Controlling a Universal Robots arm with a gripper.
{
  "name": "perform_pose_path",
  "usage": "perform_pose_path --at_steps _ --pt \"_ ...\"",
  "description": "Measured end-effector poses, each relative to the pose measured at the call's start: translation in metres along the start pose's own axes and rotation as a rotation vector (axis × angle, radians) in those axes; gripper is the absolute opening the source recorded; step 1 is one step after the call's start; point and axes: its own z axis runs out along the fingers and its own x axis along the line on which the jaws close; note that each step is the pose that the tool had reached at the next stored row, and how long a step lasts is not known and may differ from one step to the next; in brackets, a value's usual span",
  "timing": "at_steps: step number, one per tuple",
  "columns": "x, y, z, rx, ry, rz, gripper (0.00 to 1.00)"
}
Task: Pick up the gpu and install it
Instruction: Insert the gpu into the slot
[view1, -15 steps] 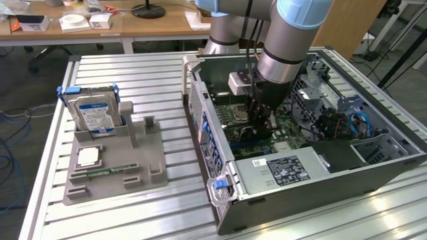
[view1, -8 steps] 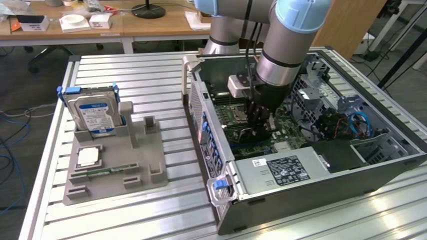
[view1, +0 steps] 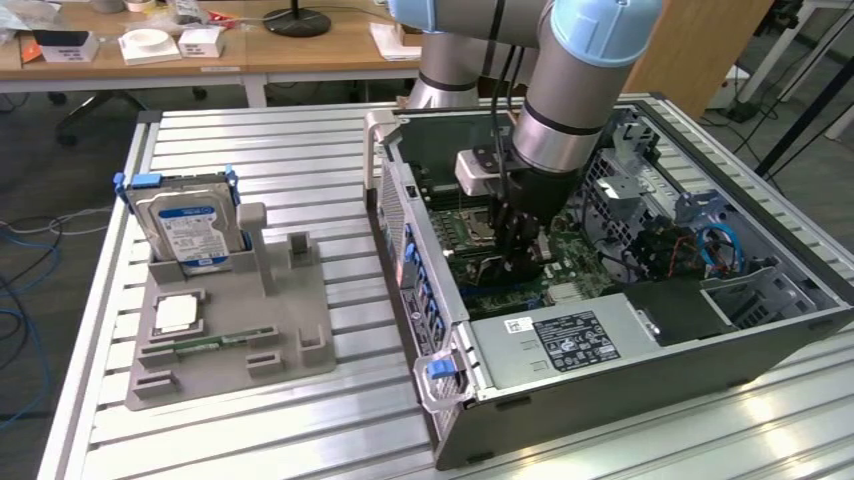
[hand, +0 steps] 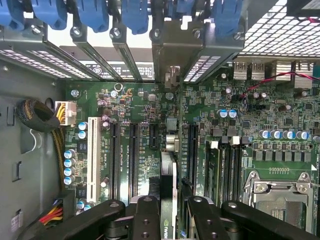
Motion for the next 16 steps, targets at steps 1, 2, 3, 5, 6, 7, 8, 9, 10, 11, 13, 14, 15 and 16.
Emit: perform_pose_path --at_steps 1,2,3,5,6,7,8,9,10,11,13,14,15,16 --pt "0.0000 0.0000 0.0000 0.0000 0.0000 0.000 0.26" --pt "0.0000 0.0000 0.0000 0.0000 0.0000 0.000 0.26" --pt "0.0000 0.0000 0.0000 0.0000 -0.0001 0.000 0.26" --pt "0.0000 0.0000 0.0000 0.0006 0.0000 0.000 0.26" --pt "0.0000 0.0001 0.0004 0.0017 0.0000 0.000 0.26" --pt "0.0000 0.0003 0.0017 0.0033 0.0006 0.000 0.26" --pt "0.0000 0.0003 0.0036 0.0051 0.0002 0.000 0.26" --pt "0.0000 0.0003 0.0051 0.0053 0.0009 0.000 0.26" --pt "0.0001 0.0006 0.0068 0.0055 0.0012 0.000 0.26" --pt "0.0001 0.0009 0.0079 0.0058 0.0013 0.000 0.26" --pt "0.0001 0.0010 0.0083 0.0060 0.0006 0.000 0.26" --pt "0.0000 0.0010 0.0084 0.0061 0.0004 0.000 0.26" --pt "0.0000 0.0010 0.0084 0.0061 0.0003 0.000 0.26" --pt "0.0000 0.0010 0.0084 0.0061 0.0003 0.000 0.26"
